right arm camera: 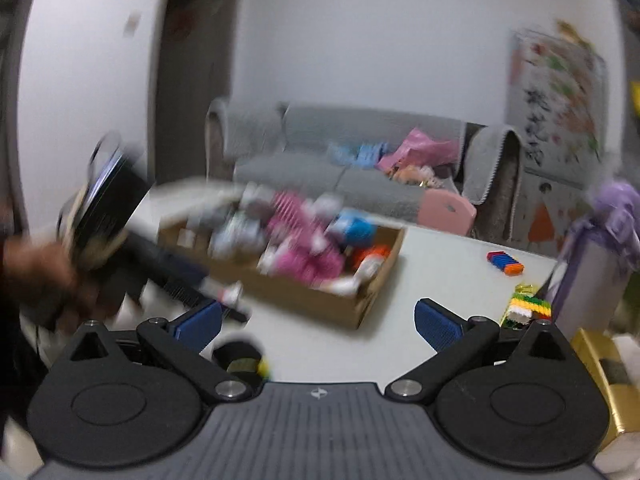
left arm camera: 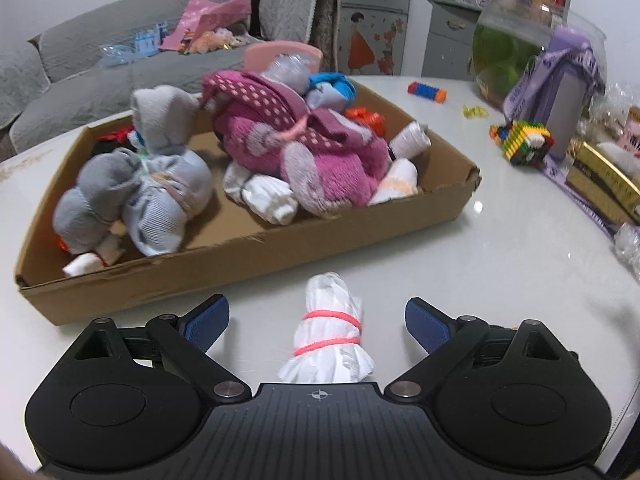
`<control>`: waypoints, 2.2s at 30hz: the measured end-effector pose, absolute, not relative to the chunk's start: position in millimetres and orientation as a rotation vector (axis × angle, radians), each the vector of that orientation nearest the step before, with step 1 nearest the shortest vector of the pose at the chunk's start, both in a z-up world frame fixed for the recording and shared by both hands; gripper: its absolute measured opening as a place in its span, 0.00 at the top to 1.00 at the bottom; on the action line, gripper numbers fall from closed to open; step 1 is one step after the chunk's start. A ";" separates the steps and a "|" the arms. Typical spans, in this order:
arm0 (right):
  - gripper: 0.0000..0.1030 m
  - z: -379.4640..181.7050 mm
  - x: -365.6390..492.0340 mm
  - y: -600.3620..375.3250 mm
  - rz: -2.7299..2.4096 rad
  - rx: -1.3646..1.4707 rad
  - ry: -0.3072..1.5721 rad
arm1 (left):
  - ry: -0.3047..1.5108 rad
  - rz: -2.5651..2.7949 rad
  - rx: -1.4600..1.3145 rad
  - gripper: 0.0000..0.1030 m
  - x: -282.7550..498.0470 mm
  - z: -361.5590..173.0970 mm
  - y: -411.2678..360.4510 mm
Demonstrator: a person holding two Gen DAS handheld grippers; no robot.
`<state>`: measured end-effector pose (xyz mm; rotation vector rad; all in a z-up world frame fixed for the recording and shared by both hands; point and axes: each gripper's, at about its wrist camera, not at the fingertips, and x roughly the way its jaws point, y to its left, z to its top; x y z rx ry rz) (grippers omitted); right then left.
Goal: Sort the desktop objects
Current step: 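Grasp pink-banded white socks with left tool while right tool grasps yellow-banded black sock, then carry both held socks over the cardboard box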
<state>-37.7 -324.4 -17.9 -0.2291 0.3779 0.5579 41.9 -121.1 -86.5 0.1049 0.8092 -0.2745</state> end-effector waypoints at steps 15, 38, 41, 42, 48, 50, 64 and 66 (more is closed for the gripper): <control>0.49 -60.4 -0.8 -270.7 0.642 -0.255 0.617 | 0.792 -0.277 0.123 0.02 43.3 -96.0 -123.1; 0.69 -40.2 5.1 -326.7 0.557 0.035 0.537 | 0.643 -0.201 0.067 0.63 -0.9 -24.1 -79.8; 0.69 -21.5 10.0 -337.2 0.527 0.065 0.477 | 0.589 -0.153 0.040 0.63 2.0 5.3 -58.8; 0.69 -12.8 11.6 -338.7 0.524 0.074 0.454 | 0.574 -0.143 0.037 0.63 5.0 13.9 -54.2; 0.69 34.6 36.8 -328.1 0.548 0.103 0.334 | 0.526 -0.115 0.052 0.63 33.4 41.1 -49.6; 0.69 43.9 51.0 -321.7 0.557 0.118 0.313 | 0.526 -0.121 0.051 0.63 42.4 40.1 -52.9; 0.69 35.4 116.4 -288.2 0.585 0.147 0.334 | 0.595 -0.202 0.007 0.63 104.5 -8.7 -76.5; 0.69 28.5 118.5 -285.3 0.575 0.130 0.359 | 0.602 -0.201 -0.002 0.63 107.6 -18.3 -76.8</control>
